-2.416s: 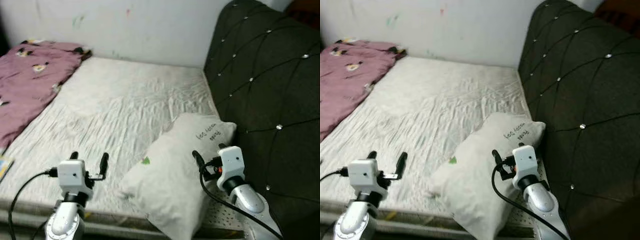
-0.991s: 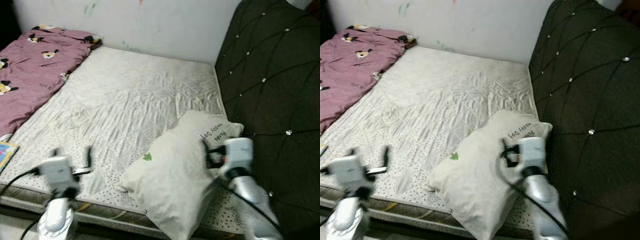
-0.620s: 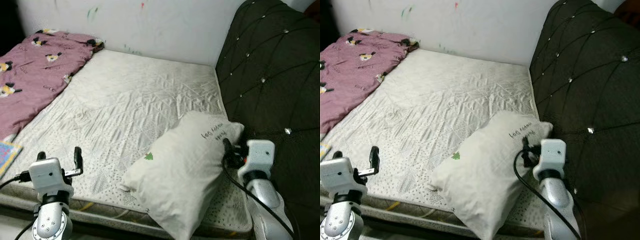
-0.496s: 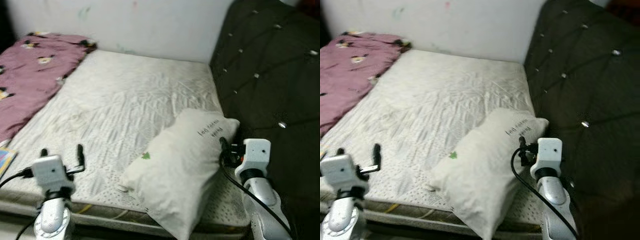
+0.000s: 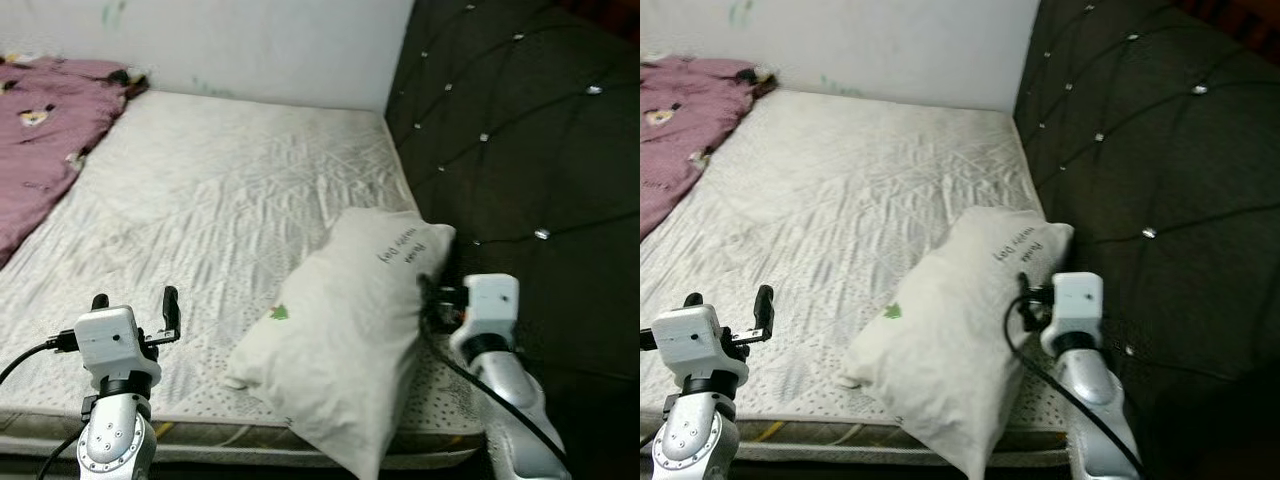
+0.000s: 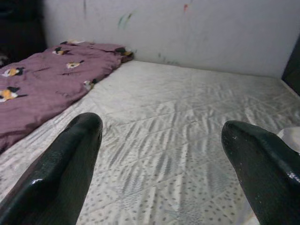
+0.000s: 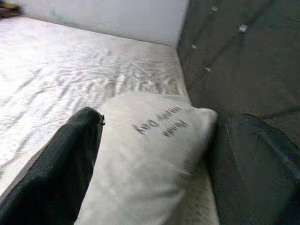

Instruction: Clean up the room

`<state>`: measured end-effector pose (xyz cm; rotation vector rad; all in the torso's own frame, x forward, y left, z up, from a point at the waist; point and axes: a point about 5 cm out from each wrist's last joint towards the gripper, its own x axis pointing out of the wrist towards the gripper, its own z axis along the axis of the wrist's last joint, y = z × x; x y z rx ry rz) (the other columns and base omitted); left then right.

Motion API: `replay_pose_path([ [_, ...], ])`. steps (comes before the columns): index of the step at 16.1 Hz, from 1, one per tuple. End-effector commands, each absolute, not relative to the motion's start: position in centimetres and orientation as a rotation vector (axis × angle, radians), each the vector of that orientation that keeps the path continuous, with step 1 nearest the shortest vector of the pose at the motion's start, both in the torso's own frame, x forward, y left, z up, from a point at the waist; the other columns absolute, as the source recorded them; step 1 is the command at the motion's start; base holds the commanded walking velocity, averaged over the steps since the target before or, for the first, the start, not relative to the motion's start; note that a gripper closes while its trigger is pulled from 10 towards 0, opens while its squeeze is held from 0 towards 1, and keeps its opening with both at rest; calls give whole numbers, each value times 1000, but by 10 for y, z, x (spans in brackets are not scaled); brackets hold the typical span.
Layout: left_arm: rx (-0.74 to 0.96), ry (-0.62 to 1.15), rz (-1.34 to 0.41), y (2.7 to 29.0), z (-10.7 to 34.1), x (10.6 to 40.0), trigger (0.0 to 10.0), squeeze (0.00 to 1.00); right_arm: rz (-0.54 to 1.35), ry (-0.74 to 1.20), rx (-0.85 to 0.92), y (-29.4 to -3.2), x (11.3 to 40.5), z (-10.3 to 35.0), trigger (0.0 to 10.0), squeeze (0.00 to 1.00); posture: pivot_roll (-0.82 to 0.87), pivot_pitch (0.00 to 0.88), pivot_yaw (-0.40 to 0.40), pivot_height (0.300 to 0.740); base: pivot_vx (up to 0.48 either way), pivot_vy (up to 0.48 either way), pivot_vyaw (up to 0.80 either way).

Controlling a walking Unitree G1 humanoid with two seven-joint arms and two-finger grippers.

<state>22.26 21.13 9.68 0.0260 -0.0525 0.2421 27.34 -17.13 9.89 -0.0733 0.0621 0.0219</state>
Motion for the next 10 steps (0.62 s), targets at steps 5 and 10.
replay_pose_path([
  [5,3,-41,221,207,98,219,10000,0,100,46,-116,-162,264,100,10000,0,13,87,-90,740,0,0,0],
  [10,0,-30,216,206,98,219,10000,0,148,48,-100,-155,263,100,10000,0,15,91,-95,740,0,0,0],
])
